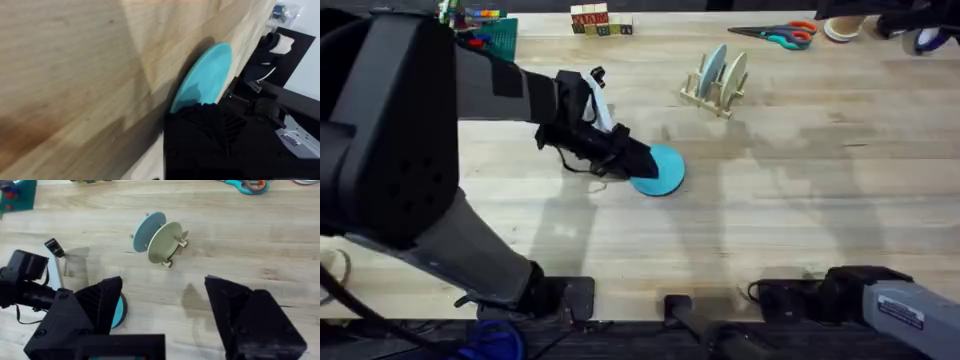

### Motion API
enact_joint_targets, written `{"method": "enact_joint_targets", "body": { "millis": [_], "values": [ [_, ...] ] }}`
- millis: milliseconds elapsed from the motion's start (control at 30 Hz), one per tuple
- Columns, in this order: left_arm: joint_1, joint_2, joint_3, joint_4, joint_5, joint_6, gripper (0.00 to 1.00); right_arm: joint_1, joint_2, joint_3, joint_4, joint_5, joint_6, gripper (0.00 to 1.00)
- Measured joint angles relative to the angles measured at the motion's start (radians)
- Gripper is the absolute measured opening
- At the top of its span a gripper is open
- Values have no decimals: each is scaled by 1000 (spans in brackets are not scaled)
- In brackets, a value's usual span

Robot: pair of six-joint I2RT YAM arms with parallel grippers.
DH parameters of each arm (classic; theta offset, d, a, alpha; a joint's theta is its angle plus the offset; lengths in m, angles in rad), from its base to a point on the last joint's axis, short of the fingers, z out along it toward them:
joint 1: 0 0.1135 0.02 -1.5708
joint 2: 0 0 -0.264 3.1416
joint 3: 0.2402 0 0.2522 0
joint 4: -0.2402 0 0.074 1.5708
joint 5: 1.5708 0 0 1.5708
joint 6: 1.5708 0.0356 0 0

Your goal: Pick up the plates from the table one by one and place each into a slot on the dish rack.

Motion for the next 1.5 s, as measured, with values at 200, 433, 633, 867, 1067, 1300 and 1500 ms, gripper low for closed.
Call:
{"method": "enact_joint_targets", "body": {
  "millis": [200, 433, 633, 867, 1067, 1300, 1500],
  "values": [
    [-7, 15, 48, -79, -36, -2, 41, 0, 0, 0, 0, 0, 0, 994],
    [-7, 7, 76, -132, -83, -15, 40, 0, 0, 0, 0, 0, -17, 995],
    [-7, -52, 101, -174, -134, -24, 41, 0, 0, 0, 0, 0, -23, 994],
    [-7, -159, 166, -231, -147, -27, 40, 0, 0, 0, 0, 0, -23, 993],
    [-7, -221, 214, -278, -155, -33, 41, 0, 0, 0, 0, 0, -23, 994],
    [-7, -223, 230, -299, -156, -34, 41, 0, 0, 0, 0, 0, -23, 993],
    [-7, -223, 230, -303, -156, -32, 41, 0, 0, 0, 0, 0, -23, 994]
  ]
}}
